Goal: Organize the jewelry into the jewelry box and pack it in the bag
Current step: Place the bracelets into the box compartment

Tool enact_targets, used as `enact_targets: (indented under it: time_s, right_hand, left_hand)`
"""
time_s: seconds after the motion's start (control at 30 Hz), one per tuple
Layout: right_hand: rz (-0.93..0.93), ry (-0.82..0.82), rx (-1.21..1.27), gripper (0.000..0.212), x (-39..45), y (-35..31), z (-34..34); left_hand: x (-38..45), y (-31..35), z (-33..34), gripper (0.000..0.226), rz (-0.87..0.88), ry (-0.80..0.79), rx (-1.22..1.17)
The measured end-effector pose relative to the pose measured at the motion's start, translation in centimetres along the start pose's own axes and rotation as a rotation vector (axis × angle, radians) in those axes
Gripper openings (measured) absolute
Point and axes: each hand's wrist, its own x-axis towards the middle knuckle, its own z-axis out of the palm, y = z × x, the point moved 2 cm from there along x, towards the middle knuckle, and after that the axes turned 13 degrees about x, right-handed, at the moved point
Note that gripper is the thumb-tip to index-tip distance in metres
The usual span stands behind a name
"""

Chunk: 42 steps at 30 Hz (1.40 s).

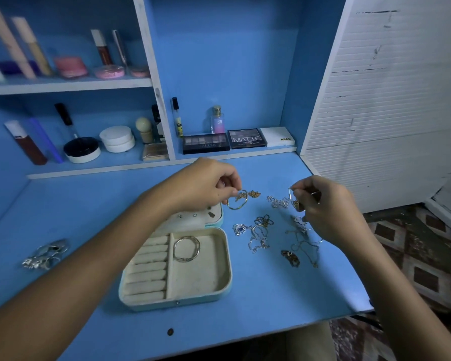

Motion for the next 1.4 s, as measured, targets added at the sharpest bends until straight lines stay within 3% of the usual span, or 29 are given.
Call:
enact_targets:
  time_s: [0.2, 0.37, 0.6, 0.83, 0.93, 1.07, 1.4]
  right_hand:
    - [-0.001, -0.091, 0.195, 0.020, -1.2, -1.5, 1.5]
    - [-0.059, -0.184, 0.172, 0.023, -2.1, -2.0, 2.8]
    - [-0.126, -0.222, 0.080, 0.018, -2.9, -2.6, 3.7]
    - [-0.149, -0.272, 0.036, 0.018, -3.9, -4.2, 4.2]
    - [-0.163, -0.298, -0.005, 0.022, -4.1, -4.6, 4.6]
    - [-0.163, -0.327, -0.047, 0.034, -4.2, -4.9, 5.5]
    - [-0.274, -0.447, -0.288, 0.033, -3.5, -5.6, 9.7]
  left_hand:
    - [-4.4, -0.8, 0.7, 0.010, 0.098, 0.003, 0.086]
    - [-6.0, -1.8, 2.1, 0.011, 0.162, 0.050, 0.135]
    - [-6.5, -1.9, 4.0, 0.013, 0.108, 0.073, 0.222]
    - [-6.5, -1.8, 4.6, 0.023, 0.178, 0.250, 0.325]
    - [-6.4, -2.1, 4.7, 0.027, 0.131, 0.317, 0.349]
    - [-6.5, -2.9, 4.3, 0.024, 0.081, 0.322, 0.230]
    - [-8.9, -3.7, 2.6, 0.011, -0.072, 0.315, 0.034]
